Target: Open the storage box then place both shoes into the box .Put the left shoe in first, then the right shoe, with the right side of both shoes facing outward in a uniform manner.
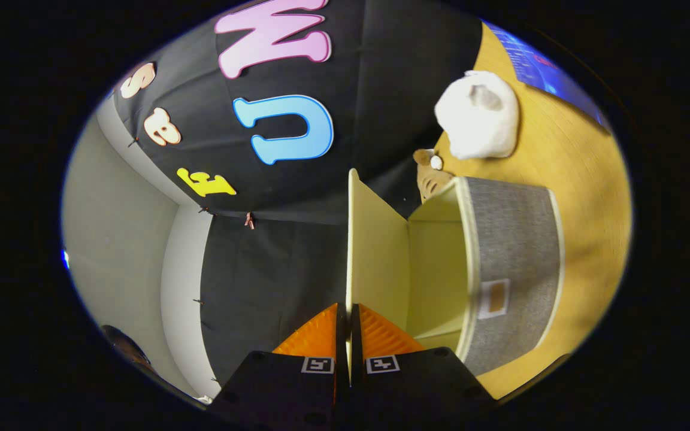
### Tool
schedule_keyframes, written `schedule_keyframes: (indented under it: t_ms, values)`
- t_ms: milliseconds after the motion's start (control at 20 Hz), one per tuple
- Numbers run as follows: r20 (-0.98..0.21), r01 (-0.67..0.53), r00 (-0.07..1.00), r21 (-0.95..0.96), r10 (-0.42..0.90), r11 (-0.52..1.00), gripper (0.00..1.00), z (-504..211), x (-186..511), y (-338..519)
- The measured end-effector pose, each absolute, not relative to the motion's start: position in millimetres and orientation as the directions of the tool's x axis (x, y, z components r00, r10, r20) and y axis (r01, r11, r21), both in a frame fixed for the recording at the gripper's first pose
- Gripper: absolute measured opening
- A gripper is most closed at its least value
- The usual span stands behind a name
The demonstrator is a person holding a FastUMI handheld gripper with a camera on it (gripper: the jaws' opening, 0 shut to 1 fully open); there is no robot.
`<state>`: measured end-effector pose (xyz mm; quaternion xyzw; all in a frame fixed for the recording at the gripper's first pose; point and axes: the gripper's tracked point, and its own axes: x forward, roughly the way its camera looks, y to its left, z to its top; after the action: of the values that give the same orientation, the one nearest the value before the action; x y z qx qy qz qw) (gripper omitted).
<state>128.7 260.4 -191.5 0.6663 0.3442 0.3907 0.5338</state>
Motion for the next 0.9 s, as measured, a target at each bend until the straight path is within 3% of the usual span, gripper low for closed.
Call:
schedule_keyframes:
  t_ms: [450,850,900]
  values:
    - [0.108,-0.070,0.429,0.994,0.897,-0.086,0.05,-116,153,382]
    - [-0.006,-0.114,0.369,0.992,0.929,0.052,0.05,-119,142,485]
    - [-0.029,-0.120,0.368,0.990,0.929,0.078,0.11,-126,139,492]
